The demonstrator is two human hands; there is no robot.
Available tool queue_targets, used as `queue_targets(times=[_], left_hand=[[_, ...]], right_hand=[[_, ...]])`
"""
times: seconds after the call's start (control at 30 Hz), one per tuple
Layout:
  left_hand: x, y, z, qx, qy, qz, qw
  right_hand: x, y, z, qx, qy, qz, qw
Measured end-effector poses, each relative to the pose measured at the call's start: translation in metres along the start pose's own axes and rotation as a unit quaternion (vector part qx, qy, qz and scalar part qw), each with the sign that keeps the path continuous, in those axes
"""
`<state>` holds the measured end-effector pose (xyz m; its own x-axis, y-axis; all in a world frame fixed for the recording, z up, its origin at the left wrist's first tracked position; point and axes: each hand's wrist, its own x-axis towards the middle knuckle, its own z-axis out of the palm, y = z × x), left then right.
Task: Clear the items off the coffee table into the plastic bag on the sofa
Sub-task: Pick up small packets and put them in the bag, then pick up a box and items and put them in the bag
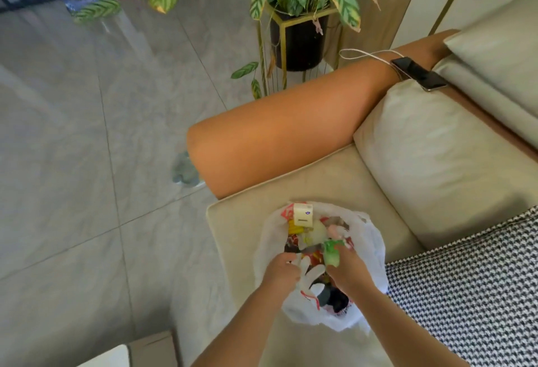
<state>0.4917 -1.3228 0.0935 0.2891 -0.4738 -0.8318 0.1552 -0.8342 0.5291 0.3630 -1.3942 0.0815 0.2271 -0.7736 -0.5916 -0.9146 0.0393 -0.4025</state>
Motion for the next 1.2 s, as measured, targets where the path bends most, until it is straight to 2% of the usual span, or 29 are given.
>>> queue_targets(times=[0.13,0.47,0.7,0.77,0.9,1.0,1.2], left_hand=[[-0.042,-0.015,-0.021,-0.01,-0.01,0.012,1.0],[-0.155,-0.103,-0.109,0.05,0.066,0.064,0.995],[-0.245,-0.206,-0.171,0.075,0.14,0.077,0.984],[-0.272,-0.236,-0.186,0.118,0.16,0.079,0.977],[-0.315,-0.288,-0.21,0.138,0.226,0.079,0.961],[-0.347,-0.324,-0.22,0.121,0.24,0.036,0.962],[-0.397,-0.378,-0.217,0.026,0.316,-0.029,0.948]], right_hand=[[-0.037,-0.02,0.0,-0.049,-0.023,-0.034,0.998],[-0.17,-0.094,0.055,-0.066,-0.055,-0.182,0.98],[-0.28,-0.134,0.116,-0.154,-0.067,-0.299,0.939],[-0.312,-0.145,0.135,-0.179,-0.073,-0.325,0.926],[-0.364,-0.162,0.169,-0.246,-0.087,-0.393,0.882],[-0.394,-0.173,0.19,-0.295,-0.102,-0.457,0.833],[-0.433,-0.186,0.226,-0.358,-0.159,-0.573,0.719]])
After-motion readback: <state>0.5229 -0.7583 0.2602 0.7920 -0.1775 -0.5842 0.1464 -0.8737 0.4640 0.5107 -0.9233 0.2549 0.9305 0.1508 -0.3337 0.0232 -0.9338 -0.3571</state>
